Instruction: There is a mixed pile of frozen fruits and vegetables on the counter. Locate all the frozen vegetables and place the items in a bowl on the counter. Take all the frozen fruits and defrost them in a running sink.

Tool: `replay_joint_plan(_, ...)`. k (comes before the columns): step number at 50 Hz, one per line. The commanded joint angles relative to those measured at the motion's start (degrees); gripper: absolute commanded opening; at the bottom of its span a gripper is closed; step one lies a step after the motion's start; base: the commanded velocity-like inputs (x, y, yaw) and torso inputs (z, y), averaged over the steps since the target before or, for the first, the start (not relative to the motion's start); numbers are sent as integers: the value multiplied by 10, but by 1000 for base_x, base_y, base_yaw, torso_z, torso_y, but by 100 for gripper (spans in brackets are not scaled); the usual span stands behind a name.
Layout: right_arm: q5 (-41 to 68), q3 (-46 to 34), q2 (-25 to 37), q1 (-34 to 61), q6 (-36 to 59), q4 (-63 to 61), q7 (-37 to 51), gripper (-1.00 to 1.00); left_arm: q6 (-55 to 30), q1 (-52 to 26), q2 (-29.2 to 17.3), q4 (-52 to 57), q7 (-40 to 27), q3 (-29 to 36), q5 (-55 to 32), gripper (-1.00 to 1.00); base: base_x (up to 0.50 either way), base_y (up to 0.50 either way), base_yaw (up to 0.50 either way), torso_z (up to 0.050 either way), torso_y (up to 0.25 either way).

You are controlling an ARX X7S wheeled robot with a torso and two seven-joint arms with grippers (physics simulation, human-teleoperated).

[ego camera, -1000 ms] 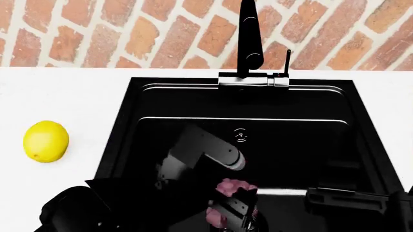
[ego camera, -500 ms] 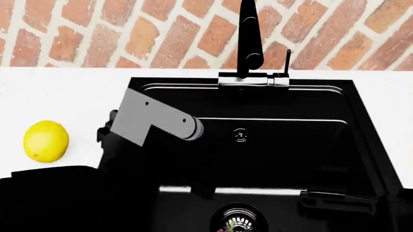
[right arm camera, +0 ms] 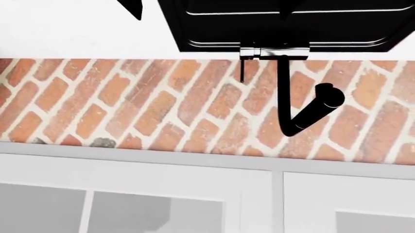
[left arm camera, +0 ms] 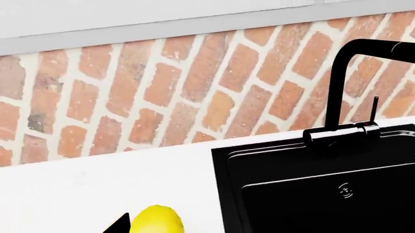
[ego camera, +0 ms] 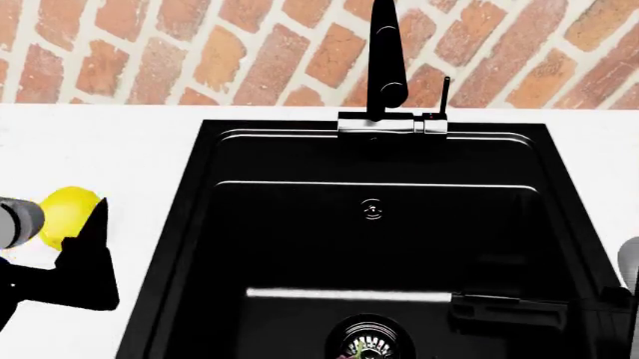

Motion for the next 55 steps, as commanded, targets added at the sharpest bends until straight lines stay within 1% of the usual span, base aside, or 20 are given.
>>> replay_joint_plan(1, -37, -7, -17, -5, -15, -4, -22, 100, 85, 126, -107, 78, -1, -90, -1, 100, 0, 0, 0, 0, 0)
replay_joint_plan(5, -44, -15, -18, -6, -17, -7, -19, 100, 114, 173, -125, 83, 15, -99, 17, 100, 0, 0, 0, 0, 0)
replay_joint_plan(7, -49, -22, -15, -6, -15, -10, -18, 100, 129, 192, -124, 76, 18, -102, 27, 100, 0, 0, 0, 0, 0)
replay_joint_plan(8, -45, -23, -12, -4, -12, -14, -16, 100, 112, 178, -123, 76, 24, -93, 30, 100, 0, 0, 0, 0, 0)
replay_joint_plan(11, -36, -21, -8, 7, -8, -19, -7, 100, 147, 214, -158, 86, 21, -123, 16, 100, -155, 62, 0, 0, 0)
replay_joint_plan(12, -37, -22, -9, 5, -10, -21, -8, 100, 170, 243, -178, 92, 19, -140, 14, 100, -402, 132, 0, 0, 0)
replay_joint_plan(14, -48, -33, -8, 4, -12, -20, -10, 100, 175, 243, -178, 86, 16, -145, 10, 100, -455, 154, 0, 0, 0)
replay_joint_plan(15, -50, -35, -8, 4, -13, -20, -11, 100, 159, 221, -167, 84, 15, -136, 9, 100, -500, 160, 0, 0, 0)
replay_joint_plan(19, -63, -45, 1, 5, -15, -24, -14, 100, 177, 245, -186, 86, 20, -149, 11, 100, -493, 249, 0, 0, 0)
replay_joint_plan(21, -75, -53, 3, 4, -19, -25, -16, 100, 178, 244, -186, 83, 17, -153, 8, 100, -321, 422, 0, 0, 0)
replay_joint_plan(25, -87, -63, 11, 3, -23, -29, -18, 100, 184, 253, -194, 85, 19, -157, 8, 100, -160, 497, 0, 0, 0)
replay_joint_plan(27, -98, -69, 15, 1, -28, -29, -22, 100, 199, 271, -207, 85, 20, -169, 6, 100, -1, 500, 0, 0, 0)
replay_joint_plan(28, -103, -72, 16, 0, -30, -28, -22, 100, 204, 280, -205, 84, 21, -168, 14, 100, -1, 500, 0, 0, 0)
replay_joint_plan(31, -104, -74, 17, 0, -32, -29, -21, 100, 186, 259, -198, 87, 19, -160, 8, 100, 0, 500, 0, 0, 0)
replay_joint_plan(43, -104, -72, 19, -5, -42, -23, -19, 100, 202, 284, -201, 84, 26, -165, 16, 100, -1, 500, 0, 0, 0)
replay_joint_plan(44, -103, -72, 19, -5, -42, -24, -19, 100, 192, 269, -192, 81, 26, -159, 16, 100, -1, 500, 0, 0, 0)
replay_joint_plan(49, -101, -72, 20, -6, -45, -23, -18, 100, 187, 265, -185, 79, 26, -154, 23, 100, -1, 500, 0, 0, 0)
replay_joint_plan(51, -102, -74, 22, -5, -45, -22, -16, 100, 185, 265, -184, 81, 26, -152, 23, 100, 105, 500, 0, 0, 0)
replay_joint_plan(53, -105, -76, 23, -7, -47, -22, -18, 100, 197, 281, -196, 87, 28, -161, 21, 100, 296, 377, 0, 0, 0)
replay_joint_plan(55, -108, -79, 25, -6, -48, -23, -18, 100, 185, 265, -185, 81, 28, -153, 22, 100, 374, 376, 0, 0, 0)
